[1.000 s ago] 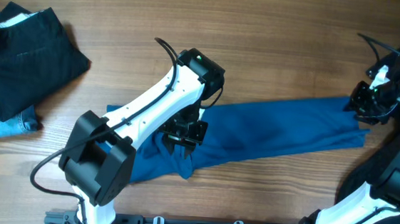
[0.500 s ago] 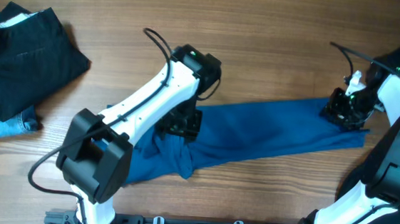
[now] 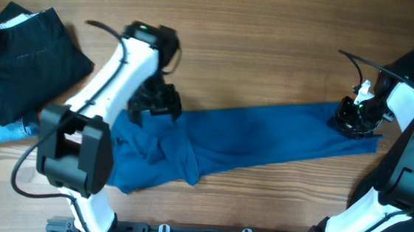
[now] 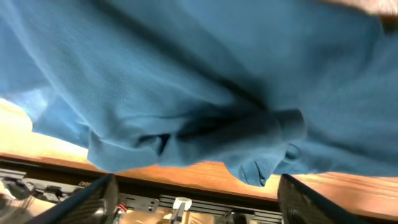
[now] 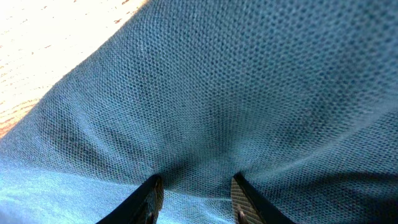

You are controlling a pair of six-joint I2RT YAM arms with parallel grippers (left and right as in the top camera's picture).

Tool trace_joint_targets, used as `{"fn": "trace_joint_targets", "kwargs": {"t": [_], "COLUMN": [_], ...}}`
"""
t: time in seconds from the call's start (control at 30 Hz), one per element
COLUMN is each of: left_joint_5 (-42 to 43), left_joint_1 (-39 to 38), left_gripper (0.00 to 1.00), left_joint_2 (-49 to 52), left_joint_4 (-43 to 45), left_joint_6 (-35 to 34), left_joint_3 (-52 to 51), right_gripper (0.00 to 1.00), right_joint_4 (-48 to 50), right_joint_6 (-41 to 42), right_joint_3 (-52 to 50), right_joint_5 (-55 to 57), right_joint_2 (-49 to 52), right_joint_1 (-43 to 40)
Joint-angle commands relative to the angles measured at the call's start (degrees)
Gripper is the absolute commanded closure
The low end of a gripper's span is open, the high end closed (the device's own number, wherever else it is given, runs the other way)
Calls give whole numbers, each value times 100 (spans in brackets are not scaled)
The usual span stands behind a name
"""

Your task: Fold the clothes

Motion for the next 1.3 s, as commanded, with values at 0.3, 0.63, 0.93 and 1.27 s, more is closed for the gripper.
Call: {"fn": "trace_joint_targets", "kwargs": {"t": [0.3, 0.63, 0.93, 1.27], "left_joint_5": [151, 151, 83, -389], "left_joint_1": [1679, 2090, 2116, 2181], "left_gripper": [16, 30, 96, 96], "left_joint_2": [-76, -70, -72, -72], "left_joint_4": [1163, 2479, 3521, 4087], "left_joint_6": [105, 98, 111, 280], "left_joint_3": [-1558, -2424, -2638, -1075], "right_gripper": [59, 58, 58, 59], "right_joint_4": [13, 9, 50, 678], "right_joint_6": [83, 83, 90, 590], "right_joint_3": [-79, -79, -79, -76], "right_joint_5": [-79, -76, -81, -782], "right_joint_2": [-72, -72, -72, -74], "right_joint_1": [9, 9, 9, 9]}}
